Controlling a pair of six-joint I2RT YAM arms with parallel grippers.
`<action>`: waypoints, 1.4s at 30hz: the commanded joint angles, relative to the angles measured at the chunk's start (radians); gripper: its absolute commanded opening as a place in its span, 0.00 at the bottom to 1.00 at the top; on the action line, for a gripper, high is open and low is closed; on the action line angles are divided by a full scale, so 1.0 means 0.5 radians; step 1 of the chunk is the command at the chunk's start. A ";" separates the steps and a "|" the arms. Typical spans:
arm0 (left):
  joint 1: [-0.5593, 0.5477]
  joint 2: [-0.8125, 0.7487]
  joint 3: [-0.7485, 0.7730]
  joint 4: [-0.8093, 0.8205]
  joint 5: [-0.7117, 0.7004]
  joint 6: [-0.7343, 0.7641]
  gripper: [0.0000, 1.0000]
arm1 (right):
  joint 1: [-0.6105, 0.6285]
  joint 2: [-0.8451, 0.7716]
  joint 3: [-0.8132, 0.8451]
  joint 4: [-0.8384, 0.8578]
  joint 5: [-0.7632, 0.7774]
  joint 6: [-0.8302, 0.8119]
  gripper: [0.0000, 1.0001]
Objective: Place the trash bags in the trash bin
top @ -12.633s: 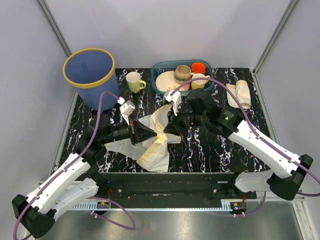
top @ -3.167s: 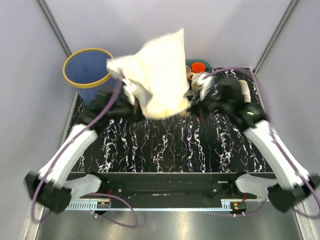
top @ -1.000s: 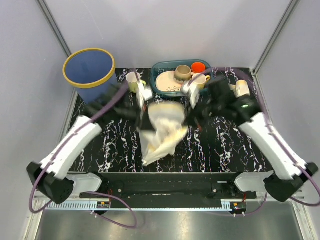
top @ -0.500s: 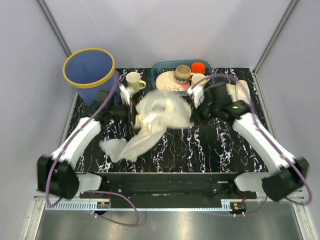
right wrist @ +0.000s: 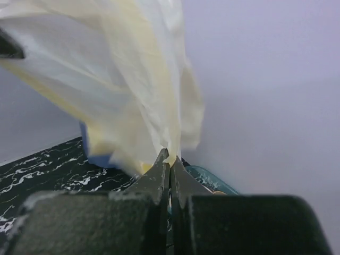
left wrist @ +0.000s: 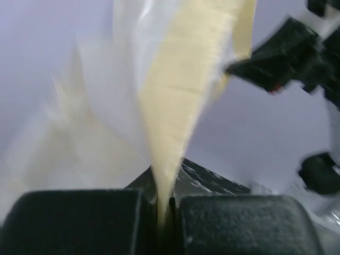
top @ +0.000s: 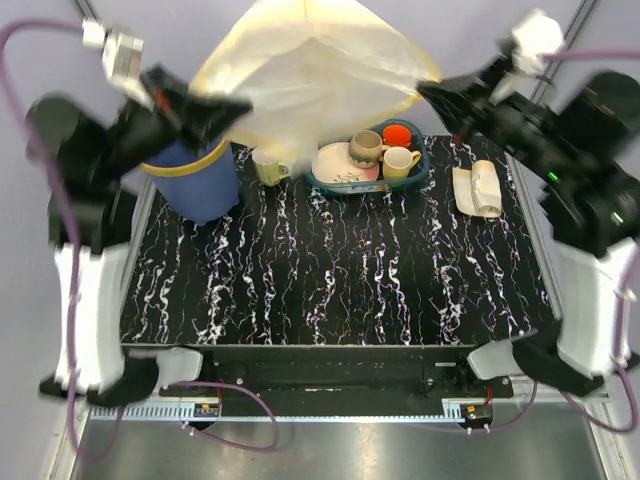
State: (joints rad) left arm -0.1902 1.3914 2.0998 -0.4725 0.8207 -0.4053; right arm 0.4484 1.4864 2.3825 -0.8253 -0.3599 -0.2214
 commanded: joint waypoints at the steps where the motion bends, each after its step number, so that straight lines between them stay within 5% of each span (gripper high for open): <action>1: -0.147 -0.365 -0.984 0.255 0.111 -0.317 0.00 | -0.004 -0.202 -0.875 -0.031 0.048 0.044 0.00; 3: -0.242 -0.317 -1.700 -0.134 0.012 -0.077 0.00 | 0.008 -0.270 -1.707 -0.055 -0.040 -0.103 0.00; 7: -0.475 -0.151 -2.168 -0.738 -0.147 0.637 0.00 | 0.293 -0.319 -2.310 -0.339 -0.093 -0.415 0.00; 9: -0.528 -0.236 -2.062 -0.816 -0.123 0.733 0.00 | 0.410 -0.413 -2.296 -0.457 -0.236 -0.441 0.00; 11: -0.528 -0.319 -1.851 -0.886 0.188 0.786 0.00 | 0.416 -0.509 -2.186 -0.595 -0.439 -0.511 0.00; 14: -0.558 -0.326 -1.330 -0.905 0.694 0.722 0.00 | 0.444 -0.537 -1.705 -0.730 -0.752 -0.414 0.00; 15: -0.565 -0.295 -0.936 -0.896 0.821 0.685 0.00 | 0.444 -0.443 -1.290 -0.745 -0.783 -0.343 0.00; 17: -0.504 -0.103 -0.468 -0.634 1.033 0.291 0.00 | 0.441 -0.286 -0.767 -0.739 -0.655 -0.217 0.00; 18: -0.357 -0.053 -0.299 -0.337 1.058 -0.403 0.00 | 0.410 -0.133 -0.245 -0.666 -0.433 -0.198 0.00; 19: -0.250 -0.022 -0.194 0.631 0.961 -0.823 0.00 | 0.368 -0.065 -0.021 -0.605 -0.364 -0.177 0.00; 21: 0.109 -0.098 -0.336 1.524 0.679 -1.448 0.00 | 0.272 -0.015 0.183 -0.251 -0.061 -0.155 0.00; 22: 0.162 -0.141 -0.456 1.482 0.426 -1.320 0.00 | 0.263 -0.070 0.038 -0.084 0.056 -0.152 0.00; 24: 0.035 -0.184 -0.524 0.655 0.112 -0.587 0.00 | 0.257 -0.296 -0.704 0.344 0.295 -0.192 0.00; 25: -0.027 -0.178 -0.643 0.265 0.132 -0.440 0.00 | 0.257 -0.316 -0.864 0.283 0.287 -0.302 0.00; 27: -0.174 -0.187 -1.051 -0.002 0.294 -0.094 0.00 | 0.257 -0.319 -1.097 0.002 0.092 -0.351 0.00; 30: -0.373 -0.466 -1.343 0.000 0.488 0.235 0.00 | 0.321 -0.566 -1.371 0.036 -0.225 -0.395 0.00; 32: -0.530 -0.707 -1.307 -0.033 0.247 0.466 0.00 | 0.461 -0.653 -1.342 0.083 -0.179 -0.306 0.00; 35: -0.635 -0.691 -0.967 -0.028 -0.220 0.602 0.00 | 0.462 -0.504 -0.858 0.135 0.056 -0.232 0.00; 36: -0.635 -0.648 -0.735 -0.052 -0.336 0.629 0.00 | 0.462 -0.491 -0.823 0.247 0.109 -0.287 0.00; 39: -0.623 -0.559 -0.720 -0.110 -0.708 0.571 0.00 | 0.456 -0.488 -1.048 0.490 0.552 -0.443 0.00; 42: -0.653 -0.736 -1.223 0.161 -0.213 0.947 0.00 | 0.438 -0.705 -1.570 0.723 0.371 -0.661 0.00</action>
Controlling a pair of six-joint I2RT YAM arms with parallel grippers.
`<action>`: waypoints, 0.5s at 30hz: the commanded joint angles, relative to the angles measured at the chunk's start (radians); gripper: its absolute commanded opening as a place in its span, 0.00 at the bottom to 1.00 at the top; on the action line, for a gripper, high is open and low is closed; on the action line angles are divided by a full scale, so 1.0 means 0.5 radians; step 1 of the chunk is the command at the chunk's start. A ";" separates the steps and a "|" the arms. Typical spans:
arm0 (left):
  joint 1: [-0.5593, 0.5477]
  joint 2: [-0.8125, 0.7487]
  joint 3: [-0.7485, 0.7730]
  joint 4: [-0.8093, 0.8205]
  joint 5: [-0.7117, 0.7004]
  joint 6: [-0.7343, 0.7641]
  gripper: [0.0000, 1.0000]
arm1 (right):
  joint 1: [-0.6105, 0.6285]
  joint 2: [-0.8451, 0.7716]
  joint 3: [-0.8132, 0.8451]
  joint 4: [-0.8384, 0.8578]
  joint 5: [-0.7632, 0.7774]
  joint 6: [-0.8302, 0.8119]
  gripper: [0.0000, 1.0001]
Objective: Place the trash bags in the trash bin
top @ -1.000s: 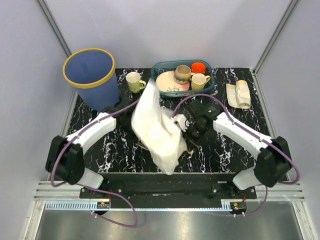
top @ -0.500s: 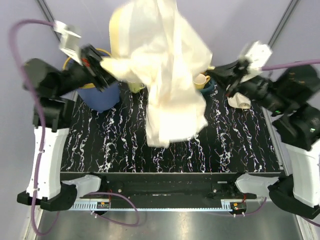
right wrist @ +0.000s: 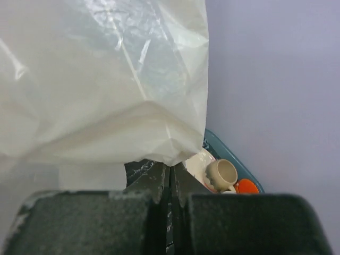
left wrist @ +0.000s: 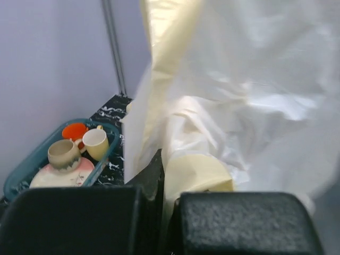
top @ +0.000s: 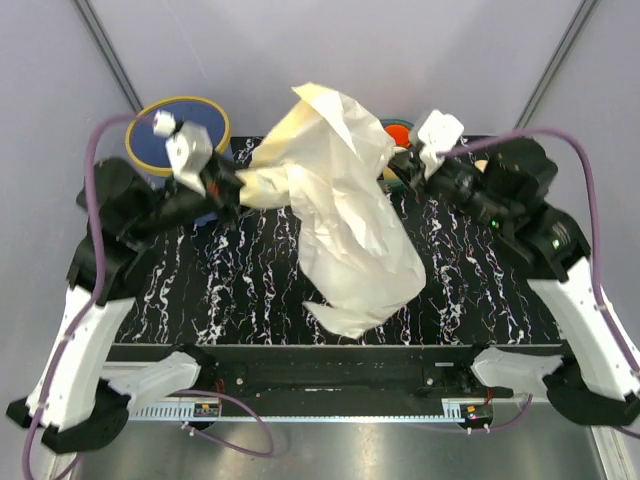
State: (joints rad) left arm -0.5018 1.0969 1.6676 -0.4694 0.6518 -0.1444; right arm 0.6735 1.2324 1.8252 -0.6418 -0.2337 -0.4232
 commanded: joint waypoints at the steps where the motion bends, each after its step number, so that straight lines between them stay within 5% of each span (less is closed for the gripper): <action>1: -0.052 -0.245 -0.429 0.226 0.214 0.448 0.00 | -0.012 -0.267 -0.529 0.424 0.002 -0.261 0.00; 4: -0.202 -0.219 -0.104 0.291 0.182 0.449 0.00 | 0.021 -0.262 -0.225 0.449 -0.137 0.050 0.00; 6: -0.211 -0.090 0.121 0.261 0.026 0.177 0.00 | 0.012 -0.023 0.126 0.382 0.214 0.028 0.00; 9: -0.129 0.387 0.181 0.118 -0.675 -0.030 0.00 | -0.229 0.320 -0.020 0.238 0.201 0.112 0.00; 11: 0.098 0.801 0.473 -0.417 -0.605 -0.241 0.00 | -0.304 0.647 -0.153 -0.317 0.093 0.119 0.00; 12: 0.199 0.886 0.208 -0.533 -0.227 -0.430 0.00 | -0.319 0.704 -0.241 -0.470 -0.013 0.138 0.00; 13: 0.361 0.832 -0.056 -0.494 -0.221 -0.514 0.00 | -0.347 0.704 -0.536 -0.577 -0.251 0.126 0.00; 15: 0.390 0.721 -0.564 -0.695 0.132 -0.359 0.00 | -0.350 0.338 -0.915 -0.539 -0.498 0.119 0.00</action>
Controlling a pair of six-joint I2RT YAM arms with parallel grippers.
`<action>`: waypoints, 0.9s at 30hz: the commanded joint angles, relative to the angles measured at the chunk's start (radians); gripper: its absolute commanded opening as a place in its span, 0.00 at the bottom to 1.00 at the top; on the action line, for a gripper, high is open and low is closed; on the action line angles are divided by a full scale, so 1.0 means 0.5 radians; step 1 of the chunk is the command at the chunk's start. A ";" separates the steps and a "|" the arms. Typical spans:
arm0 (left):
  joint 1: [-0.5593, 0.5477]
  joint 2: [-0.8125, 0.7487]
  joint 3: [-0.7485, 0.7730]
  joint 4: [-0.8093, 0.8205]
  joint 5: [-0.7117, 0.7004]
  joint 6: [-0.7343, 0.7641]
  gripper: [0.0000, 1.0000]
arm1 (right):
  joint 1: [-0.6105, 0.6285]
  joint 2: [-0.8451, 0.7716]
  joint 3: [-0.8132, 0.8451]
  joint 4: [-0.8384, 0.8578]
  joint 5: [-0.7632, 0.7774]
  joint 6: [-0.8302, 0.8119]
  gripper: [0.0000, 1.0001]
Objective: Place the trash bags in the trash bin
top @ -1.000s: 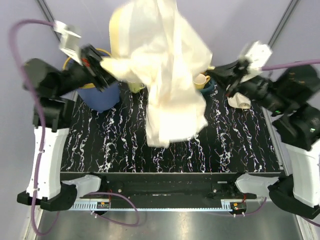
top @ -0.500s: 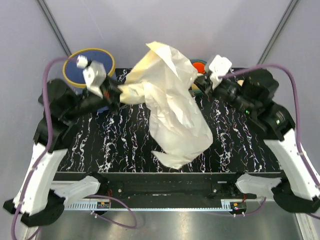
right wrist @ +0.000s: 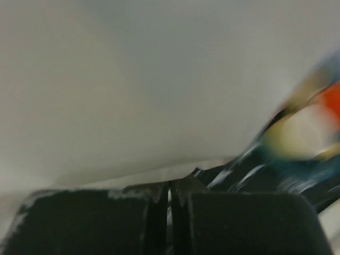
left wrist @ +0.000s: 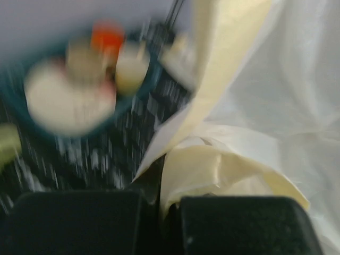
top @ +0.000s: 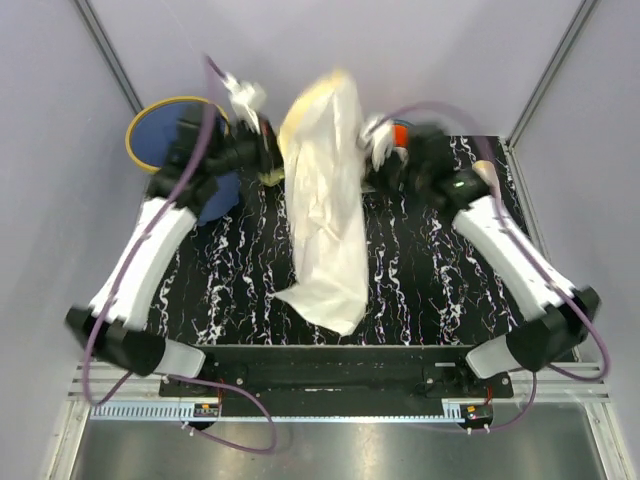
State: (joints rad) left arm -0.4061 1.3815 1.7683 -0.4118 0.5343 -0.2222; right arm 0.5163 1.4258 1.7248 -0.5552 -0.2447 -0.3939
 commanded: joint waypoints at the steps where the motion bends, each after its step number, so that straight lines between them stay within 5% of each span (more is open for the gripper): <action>1: 0.199 0.082 -0.930 -0.836 0.550 -0.185 0.00 | -0.036 -0.218 -0.868 -0.697 -0.620 0.088 0.00; 4: -0.094 -0.302 -1.272 -0.818 0.861 0.005 0.00 | -0.014 -0.725 -1.087 -0.800 -1.034 0.229 0.00; 7: -0.350 -0.661 -1.239 -0.687 1.283 0.147 0.00 | 0.130 -0.872 -0.736 -0.893 -1.213 0.358 0.00; 10: -0.293 -0.861 -1.303 0.723 1.499 -1.012 0.00 | 0.167 -0.690 -0.158 -0.633 -1.207 0.719 0.00; 11: -0.259 -0.821 -1.249 1.582 1.490 -1.772 0.00 | 0.164 -0.598 0.034 -0.599 -1.186 0.775 0.00; 13: -0.088 -0.521 -0.688 1.408 1.396 -1.823 0.00 | 0.152 -0.319 0.481 -0.650 -0.818 0.715 0.00; 16: 0.295 -0.281 -0.707 1.481 1.059 -2.096 0.00 | -0.243 -0.046 0.258 -0.574 -0.640 0.650 0.00; 17: 0.351 -0.248 -0.732 0.608 0.888 -1.668 0.00 | -0.290 0.019 0.141 -0.662 -0.624 0.583 0.00; 20: 0.426 -0.125 -1.204 -0.316 0.570 -1.028 0.00 | -0.278 0.057 -0.521 -0.856 -0.691 0.273 0.00; 23: 0.319 -0.316 -1.733 -0.493 0.713 -0.820 0.00 | -0.201 -0.246 -1.038 -0.963 -0.991 0.186 0.00; 27: -0.073 -0.664 -1.651 -0.343 1.265 -0.681 0.00 | -0.131 -0.758 -0.889 -0.955 -1.559 0.464 0.00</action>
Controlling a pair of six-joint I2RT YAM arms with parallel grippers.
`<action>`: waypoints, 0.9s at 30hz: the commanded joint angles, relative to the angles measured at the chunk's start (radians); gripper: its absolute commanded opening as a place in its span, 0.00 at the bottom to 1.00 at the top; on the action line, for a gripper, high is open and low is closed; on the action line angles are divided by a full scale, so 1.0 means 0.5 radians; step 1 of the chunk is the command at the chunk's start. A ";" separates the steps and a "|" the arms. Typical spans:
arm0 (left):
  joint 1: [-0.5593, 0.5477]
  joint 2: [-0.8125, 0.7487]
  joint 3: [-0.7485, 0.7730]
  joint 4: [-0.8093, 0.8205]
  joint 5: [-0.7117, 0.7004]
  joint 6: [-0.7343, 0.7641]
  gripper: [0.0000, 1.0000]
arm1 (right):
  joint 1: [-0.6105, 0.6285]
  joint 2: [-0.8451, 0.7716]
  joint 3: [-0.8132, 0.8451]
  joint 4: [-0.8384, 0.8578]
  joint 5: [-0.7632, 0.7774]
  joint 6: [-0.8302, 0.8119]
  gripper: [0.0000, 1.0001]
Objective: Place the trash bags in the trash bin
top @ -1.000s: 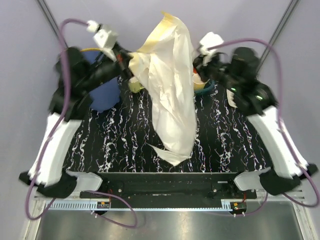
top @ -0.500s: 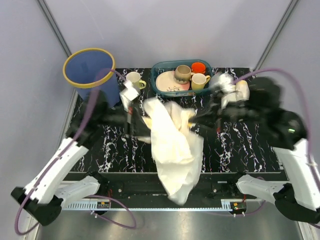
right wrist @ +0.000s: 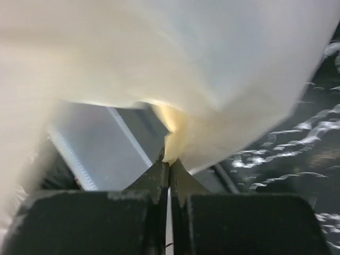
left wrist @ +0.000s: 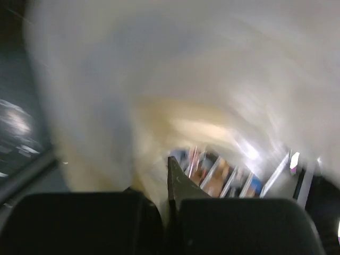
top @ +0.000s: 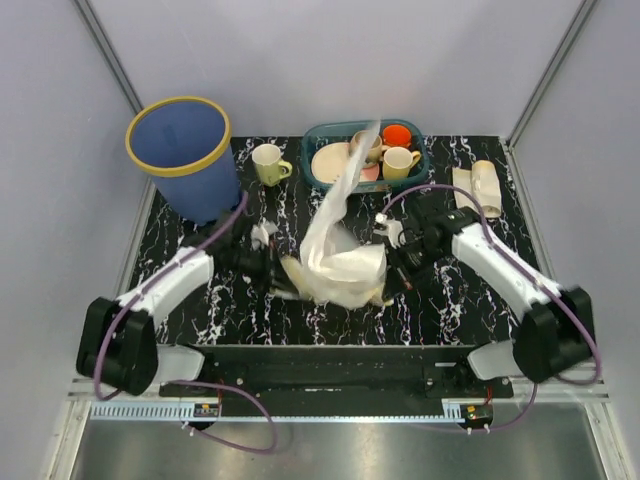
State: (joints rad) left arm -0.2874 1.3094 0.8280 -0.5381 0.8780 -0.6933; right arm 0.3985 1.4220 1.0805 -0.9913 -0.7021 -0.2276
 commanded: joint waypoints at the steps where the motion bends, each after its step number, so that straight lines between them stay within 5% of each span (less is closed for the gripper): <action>1: -0.348 -0.590 0.325 0.090 0.700 0.264 0.00 | 0.202 -0.803 0.480 0.061 -0.663 0.358 0.00; 3: -0.370 -0.750 0.556 0.509 0.830 -0.013 0.00 | 0.307 -0.813 0.809 0.209 -0.557 0.561 0.00; 4: -0.352 -0.708 0.595 1.316 0.861 -0.635 0.00 | 0.323 -0.764 0.958 0.297 -0.538 0.675 0.00; 5: -0.261 -0.622 0.894 1.519 0.849 -0.839 0.00 | 0.320 -0.697 1.129 0.313 -0.495 0.694 0.00; 8: 0.061 -0.272 1.408 1.291 0.724 -0.788 0.00 | 0.253 -0.357 1.902 0.200 -0.043 0.548 0.00; 10: 0.170 -0.205 1.342 1.206 0.565 -0.692 0.00 | 0.127 -0.200 1.913 0.133 0.057 0.404 0.00; 11: 0.161 -0.207 1.305 0.923 0.484 -0.429 0.00 | 0.011 -0.166 1.749 0.133 0.060 0.400 0.00; 12: 0.118 -0.223 1.250 0.157 0.326 0.208 0.00 | -0.005 -0.153 1.644 0.075 0.054 0.385 0.00; 13: 0.063 -0.277 1.152 -0.033 0.072 0.391 0.00 | -0.005 -0.153 1.540 0.035 0.063 0.333 0.00; 17: -0.216 -0.480 0.346 -0.035 -0.007 0.466 0.00 | -0.005 -0.389 0.612 0.181 -0.016 0.363 0.00; 20: -0.257 -0.548 0.230 0.036 0.039 0.457 0.00 | -0.005 -0.445 0.557 0.255 -0.120 0.357 0.00; 24: -0.186 -0.472 0.907 0.091 0.133 0.455 0.00 | -0.005 -0.371 1.181 0.271 -0.237 0.442 0.00; 25: -0.165 -0.325 1.115 0.152 0.419 0.384 0.00 | -0.005 -0.319 1.411 0.240 -0.258 0.510 0.00; 26: -0.046 -0.215 1.849 0.247 0.577 0.256 0.00 | -0.005 -0.146 2.090 0.203 -0.316 0.532 0.00; 27: 0.077 -0.089 2.188 0.870 0.685 -0.477 0.00 | -0.008 -0.014 2.559 0.094 -0.250 0.565 0.00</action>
State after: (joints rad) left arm -0.3809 1.1629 1.2007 -0.6506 0.9516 -0.5060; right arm 0.3969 1.3506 1.6192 -0.9905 -0.7509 -0.0067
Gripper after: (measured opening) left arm 0.002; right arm 0.006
